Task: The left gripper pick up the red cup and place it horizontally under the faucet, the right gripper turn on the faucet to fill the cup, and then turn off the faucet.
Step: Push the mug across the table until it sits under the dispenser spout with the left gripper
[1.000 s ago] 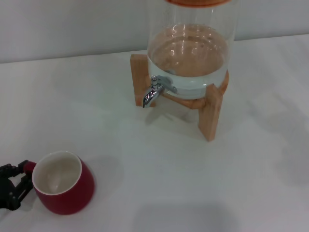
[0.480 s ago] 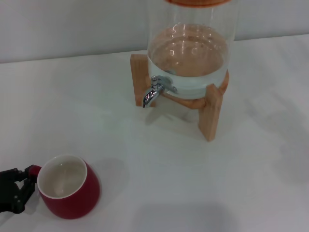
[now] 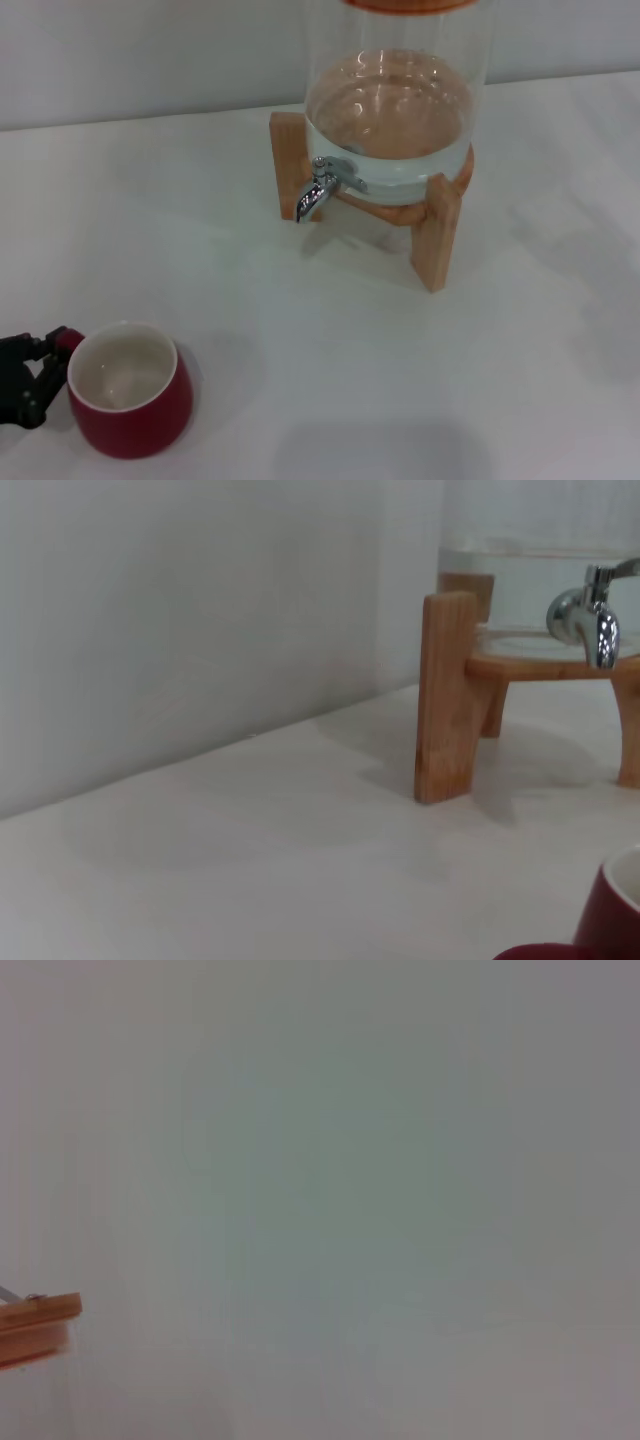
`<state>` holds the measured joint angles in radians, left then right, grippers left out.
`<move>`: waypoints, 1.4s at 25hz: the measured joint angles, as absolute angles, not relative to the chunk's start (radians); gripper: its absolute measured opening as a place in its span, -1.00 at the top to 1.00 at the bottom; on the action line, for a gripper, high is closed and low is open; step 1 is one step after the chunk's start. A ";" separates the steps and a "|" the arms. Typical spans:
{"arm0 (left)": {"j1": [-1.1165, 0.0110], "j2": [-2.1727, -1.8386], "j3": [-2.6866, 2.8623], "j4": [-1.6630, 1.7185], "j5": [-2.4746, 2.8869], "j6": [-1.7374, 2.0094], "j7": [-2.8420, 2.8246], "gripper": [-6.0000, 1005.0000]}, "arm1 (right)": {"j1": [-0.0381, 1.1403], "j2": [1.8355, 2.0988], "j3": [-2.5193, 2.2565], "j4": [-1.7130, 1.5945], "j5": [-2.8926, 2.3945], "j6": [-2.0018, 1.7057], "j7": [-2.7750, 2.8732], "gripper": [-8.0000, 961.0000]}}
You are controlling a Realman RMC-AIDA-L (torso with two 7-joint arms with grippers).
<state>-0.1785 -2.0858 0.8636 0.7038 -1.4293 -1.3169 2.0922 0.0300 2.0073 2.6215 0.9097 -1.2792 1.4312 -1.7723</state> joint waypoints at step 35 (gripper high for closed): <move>-0.428 -2.088 0.878 0.506 -1.552 -1.169 2.138 0.75 | 0.042 2.008 2.614 0.884 -1.279 1.447 -1.775 -0.50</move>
